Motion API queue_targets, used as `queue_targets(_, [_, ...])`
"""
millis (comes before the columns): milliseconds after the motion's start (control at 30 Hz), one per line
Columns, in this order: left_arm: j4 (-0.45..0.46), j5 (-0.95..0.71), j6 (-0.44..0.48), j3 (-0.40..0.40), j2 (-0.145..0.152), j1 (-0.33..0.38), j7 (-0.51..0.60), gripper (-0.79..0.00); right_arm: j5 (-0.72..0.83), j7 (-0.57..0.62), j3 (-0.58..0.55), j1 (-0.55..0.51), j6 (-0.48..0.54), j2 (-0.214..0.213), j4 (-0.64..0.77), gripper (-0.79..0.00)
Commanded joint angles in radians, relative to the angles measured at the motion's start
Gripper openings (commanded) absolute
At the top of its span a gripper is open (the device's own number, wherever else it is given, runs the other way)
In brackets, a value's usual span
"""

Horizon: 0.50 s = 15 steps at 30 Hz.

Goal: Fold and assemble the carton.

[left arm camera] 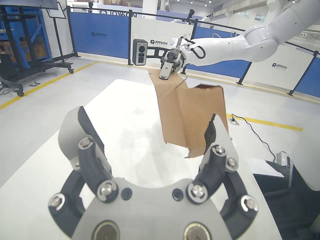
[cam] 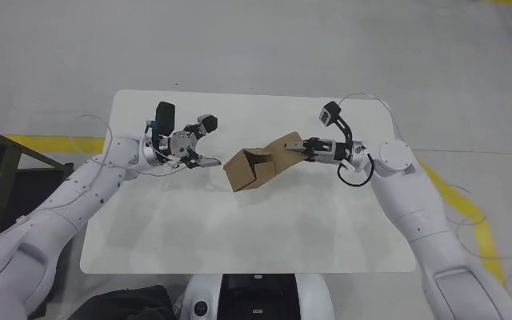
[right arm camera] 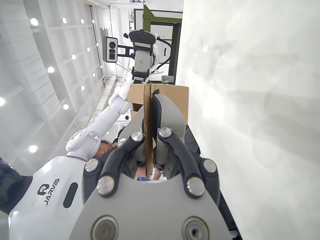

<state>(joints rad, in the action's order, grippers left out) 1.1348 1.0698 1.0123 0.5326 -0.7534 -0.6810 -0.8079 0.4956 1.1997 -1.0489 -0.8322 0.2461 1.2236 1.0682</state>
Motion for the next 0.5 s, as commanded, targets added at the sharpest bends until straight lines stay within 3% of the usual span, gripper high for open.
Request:
queue_targets(0, [0.001, -0.007, 0.000, 0.011, 0.000, -0.006, 0.000, 0.000, 0.010, 0.004, 0.002, 0.003, -0.003, 0.002, -0.006, -0.785])
queue_targets(267, [0.011, 0.070, -0.010, 0.045, -0.003, -0.031, -0.010, 0.000, 0.076, 0.030, 0.036, 0.028, -0.029, 0.020, -0.080, -0.785])
queue_targets(467, [-0.003, 0.218, -0.097, 0.068, -0.004, -0.049, -0.097, 0.000, 0.151, 0.063, 0.042, 0.055, -0.004, 0.035, -0.161, -0.785])
